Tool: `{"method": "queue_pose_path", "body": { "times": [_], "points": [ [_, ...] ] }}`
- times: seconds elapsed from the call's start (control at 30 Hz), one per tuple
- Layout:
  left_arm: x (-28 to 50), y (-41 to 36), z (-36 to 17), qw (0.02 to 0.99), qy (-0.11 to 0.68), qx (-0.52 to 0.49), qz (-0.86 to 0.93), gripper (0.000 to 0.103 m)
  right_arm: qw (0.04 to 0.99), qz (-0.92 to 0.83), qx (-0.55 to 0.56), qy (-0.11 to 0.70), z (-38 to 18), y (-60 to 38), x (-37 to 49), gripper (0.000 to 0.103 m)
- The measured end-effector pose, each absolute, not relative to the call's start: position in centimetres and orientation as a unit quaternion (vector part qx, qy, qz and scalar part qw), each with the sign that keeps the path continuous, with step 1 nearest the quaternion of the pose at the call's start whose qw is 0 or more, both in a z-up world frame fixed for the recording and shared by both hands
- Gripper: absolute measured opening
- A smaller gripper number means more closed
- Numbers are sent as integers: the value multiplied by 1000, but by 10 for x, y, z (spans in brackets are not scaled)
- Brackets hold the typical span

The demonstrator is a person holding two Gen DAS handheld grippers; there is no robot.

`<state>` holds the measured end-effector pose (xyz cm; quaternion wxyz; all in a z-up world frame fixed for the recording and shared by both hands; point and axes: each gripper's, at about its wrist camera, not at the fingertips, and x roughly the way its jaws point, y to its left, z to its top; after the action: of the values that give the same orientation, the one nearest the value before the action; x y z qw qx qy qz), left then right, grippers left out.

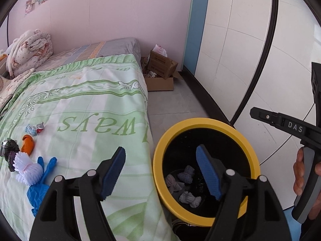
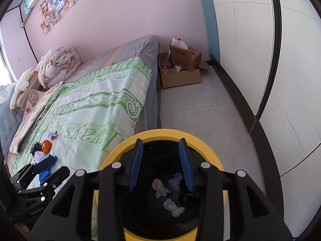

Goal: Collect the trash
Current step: 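Move both tools back over the bed toward the blue glove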

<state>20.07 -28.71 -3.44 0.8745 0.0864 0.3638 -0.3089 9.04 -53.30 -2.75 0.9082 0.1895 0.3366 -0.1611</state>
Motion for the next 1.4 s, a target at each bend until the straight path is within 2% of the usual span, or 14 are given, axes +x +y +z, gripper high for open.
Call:
{"method": "queue_pose_path", "body": {
  "times": [0.6, 1.4],
  "points": [
    [232, -208, -12, 904, 347, 61, -241, 70, 926, -111, 159, 324, 6, -466, 116, 41],
    [292, -44, -6, 932, 346, 22, -103, 70, 933, 2, 118, 339, 17, -320, 188, 45]
  ]
}}
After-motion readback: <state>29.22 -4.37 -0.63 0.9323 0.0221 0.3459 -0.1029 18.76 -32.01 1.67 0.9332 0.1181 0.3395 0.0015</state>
